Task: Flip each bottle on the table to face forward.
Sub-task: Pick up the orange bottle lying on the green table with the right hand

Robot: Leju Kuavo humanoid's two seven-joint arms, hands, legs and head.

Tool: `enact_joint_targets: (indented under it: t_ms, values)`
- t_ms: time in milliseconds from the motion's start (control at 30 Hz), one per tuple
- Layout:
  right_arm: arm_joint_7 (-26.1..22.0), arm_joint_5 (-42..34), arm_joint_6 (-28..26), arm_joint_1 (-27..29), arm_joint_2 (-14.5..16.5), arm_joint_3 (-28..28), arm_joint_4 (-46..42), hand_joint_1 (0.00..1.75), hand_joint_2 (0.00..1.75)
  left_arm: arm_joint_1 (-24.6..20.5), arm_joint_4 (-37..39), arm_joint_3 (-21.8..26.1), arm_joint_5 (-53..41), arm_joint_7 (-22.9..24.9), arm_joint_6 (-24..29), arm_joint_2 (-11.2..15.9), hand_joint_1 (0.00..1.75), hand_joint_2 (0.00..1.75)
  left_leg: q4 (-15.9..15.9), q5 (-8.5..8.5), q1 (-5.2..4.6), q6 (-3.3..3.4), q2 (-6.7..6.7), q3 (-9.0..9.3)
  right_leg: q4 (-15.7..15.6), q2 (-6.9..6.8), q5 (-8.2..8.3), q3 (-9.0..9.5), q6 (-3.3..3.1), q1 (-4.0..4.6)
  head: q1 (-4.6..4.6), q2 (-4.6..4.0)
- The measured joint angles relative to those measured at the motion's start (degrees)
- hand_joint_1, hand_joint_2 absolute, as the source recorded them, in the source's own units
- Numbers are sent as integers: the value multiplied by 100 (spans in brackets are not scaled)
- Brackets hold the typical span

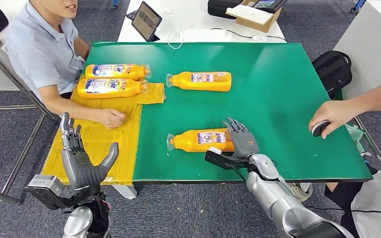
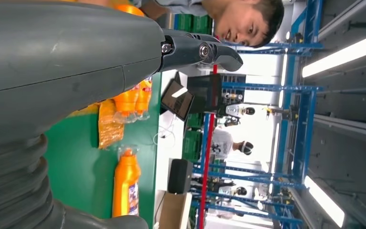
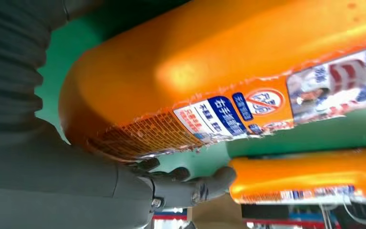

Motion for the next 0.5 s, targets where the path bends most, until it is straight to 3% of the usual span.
enact_joint_targets:
  t_ms: [100, 233, 433, 500]
  values:
    - [72, 41, 136, -113, 0, 77, 120, 3, 175, -1, 0, -3, 0, 26, -13, 21, 0, 175, 0, 0, 0, 0, 0, 0, -1, 0, 0, 0, 0, 0, 1, 0]
    - [145, 88, 525, -261, -2, 161, 258, 133, 175, -12, 8, -7, 23, 83, -141, 45, 0, 175, 0, 0, 0, 0, 1, 7, -2, 2, 1, 3, -1, -1, 1, 0]
    - [173, 144, 862, -473, -11, 308, 426, 138, 175, -104, 99, -20, 91, 135, -290, 61, 0, 175, 0, 1, 0, 0, 3, 17, -2, 3, 10, 10, -14, 1, -1, 0]
    - [219, 165, 968, -533, -11, 350, 471, 158, 175, -118, 124, -28, 97, 141, -298, 62, 0, 175, 0, 1, 0, 0, 3, 19, -2, 3, 10, 12, -14, 1, 1, 0]
